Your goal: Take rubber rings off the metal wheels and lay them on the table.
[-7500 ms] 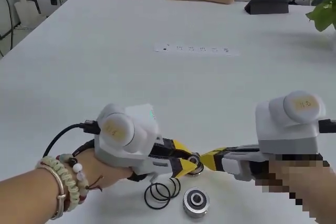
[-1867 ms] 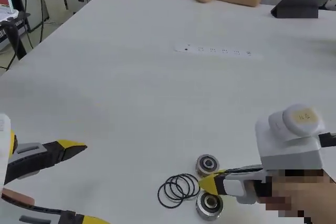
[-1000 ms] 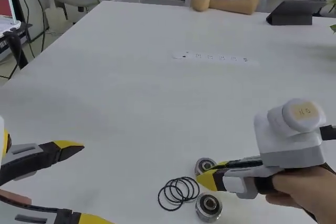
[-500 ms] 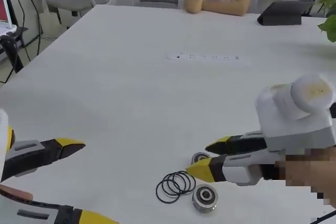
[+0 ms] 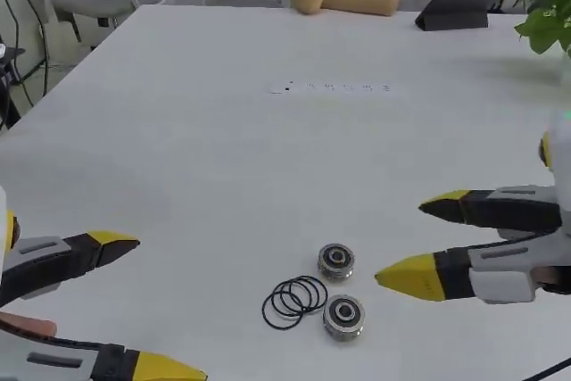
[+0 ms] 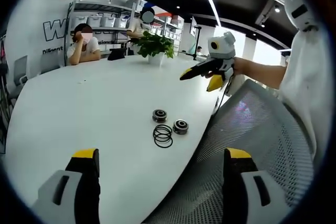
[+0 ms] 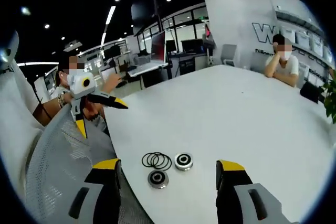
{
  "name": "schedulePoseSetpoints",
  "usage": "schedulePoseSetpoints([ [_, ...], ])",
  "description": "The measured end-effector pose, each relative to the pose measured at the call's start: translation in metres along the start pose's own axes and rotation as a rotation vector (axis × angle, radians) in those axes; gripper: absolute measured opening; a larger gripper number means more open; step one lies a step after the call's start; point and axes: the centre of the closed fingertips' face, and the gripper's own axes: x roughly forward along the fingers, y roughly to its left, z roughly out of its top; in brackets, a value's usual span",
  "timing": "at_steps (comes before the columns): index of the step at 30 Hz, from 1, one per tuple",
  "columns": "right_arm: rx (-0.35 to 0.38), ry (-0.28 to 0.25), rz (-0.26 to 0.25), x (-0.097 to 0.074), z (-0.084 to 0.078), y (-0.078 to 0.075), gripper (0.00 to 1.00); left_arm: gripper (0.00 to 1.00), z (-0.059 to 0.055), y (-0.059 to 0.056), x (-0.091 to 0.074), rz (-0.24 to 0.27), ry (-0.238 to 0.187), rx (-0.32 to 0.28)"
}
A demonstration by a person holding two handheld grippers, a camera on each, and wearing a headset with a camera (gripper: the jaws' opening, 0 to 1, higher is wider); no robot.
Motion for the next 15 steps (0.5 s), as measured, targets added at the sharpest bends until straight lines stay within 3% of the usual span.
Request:
schedulePoseSetpoints([
  [8, 0.007, 0.034, -0.058, -0.023, -0.031, -0.008, 0.78, 0.98, -0.001, -0.002, -0.002, -0.003, 0.001, -0.009],
  [15, 0.062, 0.066, -0.083, -0.026, -0.053, -0.007, 0.8, 0.99, -0.001, -0.001, -0.007, 0.004, -0.011, -0.041],
])
